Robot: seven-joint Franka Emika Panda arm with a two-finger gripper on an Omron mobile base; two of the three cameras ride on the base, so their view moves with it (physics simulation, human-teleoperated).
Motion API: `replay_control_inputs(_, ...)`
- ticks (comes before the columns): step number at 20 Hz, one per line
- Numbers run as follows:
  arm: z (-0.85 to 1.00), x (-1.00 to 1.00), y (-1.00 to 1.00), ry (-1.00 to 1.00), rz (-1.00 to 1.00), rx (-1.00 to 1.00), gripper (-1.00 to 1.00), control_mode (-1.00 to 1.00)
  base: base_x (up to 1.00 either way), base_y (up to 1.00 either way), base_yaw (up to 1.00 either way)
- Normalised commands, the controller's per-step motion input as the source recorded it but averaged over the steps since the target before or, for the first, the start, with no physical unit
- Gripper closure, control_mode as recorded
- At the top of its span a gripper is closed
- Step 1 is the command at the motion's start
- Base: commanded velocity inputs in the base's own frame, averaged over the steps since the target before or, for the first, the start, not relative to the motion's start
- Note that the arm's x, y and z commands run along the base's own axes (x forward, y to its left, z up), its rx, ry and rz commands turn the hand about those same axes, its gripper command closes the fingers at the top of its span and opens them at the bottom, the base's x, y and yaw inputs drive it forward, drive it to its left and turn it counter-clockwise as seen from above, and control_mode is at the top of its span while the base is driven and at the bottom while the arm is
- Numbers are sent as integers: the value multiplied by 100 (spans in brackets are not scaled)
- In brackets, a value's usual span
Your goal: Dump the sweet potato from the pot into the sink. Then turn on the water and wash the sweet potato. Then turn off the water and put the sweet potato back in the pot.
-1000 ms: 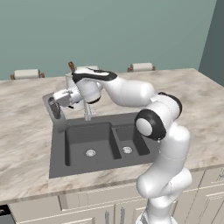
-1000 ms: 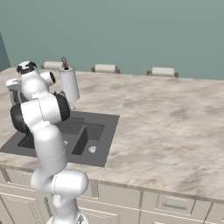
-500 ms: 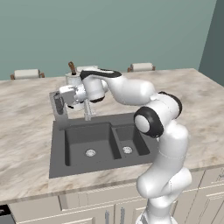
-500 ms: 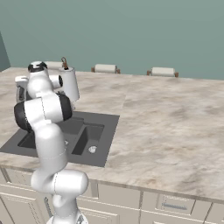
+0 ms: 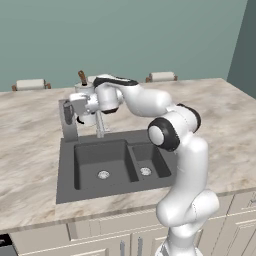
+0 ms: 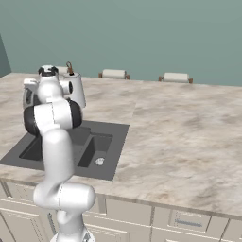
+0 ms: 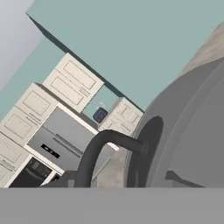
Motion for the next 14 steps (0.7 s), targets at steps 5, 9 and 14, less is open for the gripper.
replay_control_inputs(5, 6, 37, -18, 4, 0, 8, 100, -100, 0, 0, 0)
replay_control_inputs(9, 10, 22, -29, 7, 0, 7, 100, -100, 0, 0, 0)
replay_control_inputs(14, 19, 2, -36, 8, 0, 9, 100, -100, 0, 0, 0)
